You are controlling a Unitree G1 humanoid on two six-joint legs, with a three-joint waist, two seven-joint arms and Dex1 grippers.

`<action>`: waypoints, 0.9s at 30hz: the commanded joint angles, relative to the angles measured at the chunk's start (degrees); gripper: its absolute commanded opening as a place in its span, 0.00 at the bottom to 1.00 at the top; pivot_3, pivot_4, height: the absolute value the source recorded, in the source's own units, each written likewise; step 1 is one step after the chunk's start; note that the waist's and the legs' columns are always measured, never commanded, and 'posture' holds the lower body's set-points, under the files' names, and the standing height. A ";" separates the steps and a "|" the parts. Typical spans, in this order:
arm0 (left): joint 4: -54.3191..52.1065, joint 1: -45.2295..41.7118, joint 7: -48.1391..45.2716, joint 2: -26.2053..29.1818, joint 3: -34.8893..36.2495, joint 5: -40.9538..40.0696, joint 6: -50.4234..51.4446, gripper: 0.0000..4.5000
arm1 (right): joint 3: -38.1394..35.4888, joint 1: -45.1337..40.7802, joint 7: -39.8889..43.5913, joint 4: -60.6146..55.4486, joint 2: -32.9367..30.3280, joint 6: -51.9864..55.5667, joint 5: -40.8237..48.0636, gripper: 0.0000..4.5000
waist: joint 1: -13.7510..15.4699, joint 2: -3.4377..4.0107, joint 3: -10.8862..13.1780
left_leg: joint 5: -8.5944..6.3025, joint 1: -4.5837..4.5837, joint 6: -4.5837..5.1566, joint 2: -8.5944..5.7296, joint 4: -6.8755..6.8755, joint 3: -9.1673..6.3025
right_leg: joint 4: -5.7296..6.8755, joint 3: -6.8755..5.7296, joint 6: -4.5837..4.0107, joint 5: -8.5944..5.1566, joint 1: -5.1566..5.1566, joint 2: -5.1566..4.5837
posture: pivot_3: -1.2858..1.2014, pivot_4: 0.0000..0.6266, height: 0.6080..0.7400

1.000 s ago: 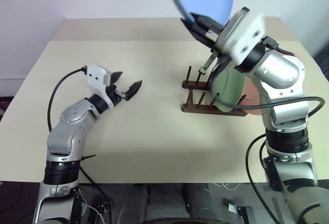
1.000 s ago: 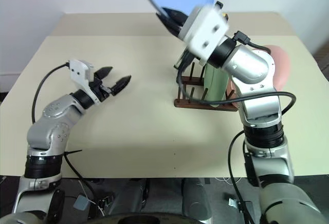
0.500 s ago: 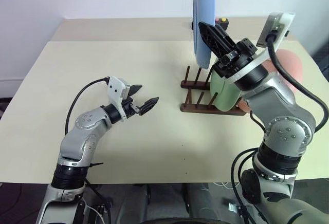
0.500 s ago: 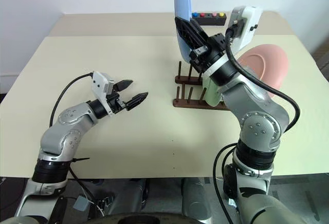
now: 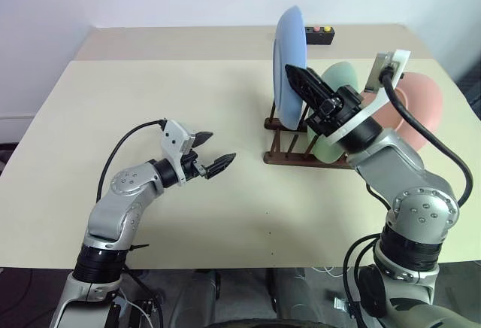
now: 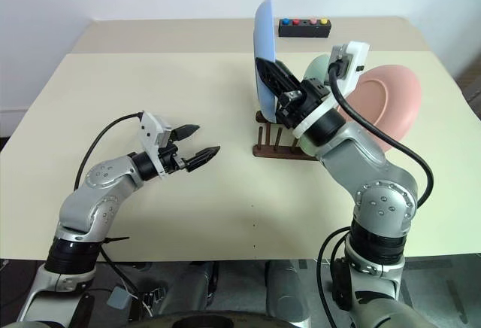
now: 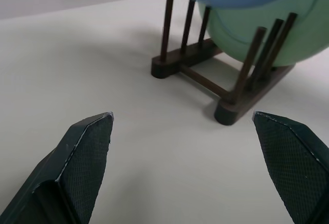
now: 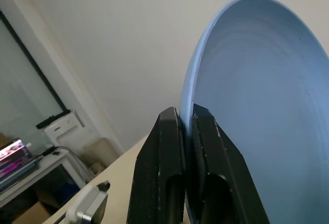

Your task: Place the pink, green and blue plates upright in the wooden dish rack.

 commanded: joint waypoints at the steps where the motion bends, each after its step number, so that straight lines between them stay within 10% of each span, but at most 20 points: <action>1: -2.15 -0.05 -0.26 0.14 0.15 0.05 -1.00 0.99 | -0.44 -0.19 -1.03 -0.58 -0.55 -1.14 2.75 0.00 | 0.01 0.00 0.00 | 0.00 0.00 0.00 0.00 0.00 0.00 | 0.00 0.00 0.00 0.00 0.00 0.00 | 0.52 0.24 1.00; 20: -1.80 -0.39 -0.04 0.23 0.42 0.43 -1.08 0.99 | 0.51 3.70 -2.63 0.12 -1.55 -3.28 3.47 0.00 | 0.02 0.00 0.00 | 0.00 0.00 0.00 0.00 0.00 0.00 | -0.01 0.00 0.00 0.00 0.01 0.00 | 0.52 0.24 1.00; 27: -1.82 -0.38 0.08 0.23 0.51 0.35 -0.92 1.00 | 0.73 4.20 -2.58 -0.27 -2.10 -3.62 2.97 0.79 | 0.00 0.00 0.00 | 0.00 0.00 0.00 0.00 -0.01 0.00 | -0.01 0.00 0.00 0.00 0.00 0.00 | 0.52 0.24 1.00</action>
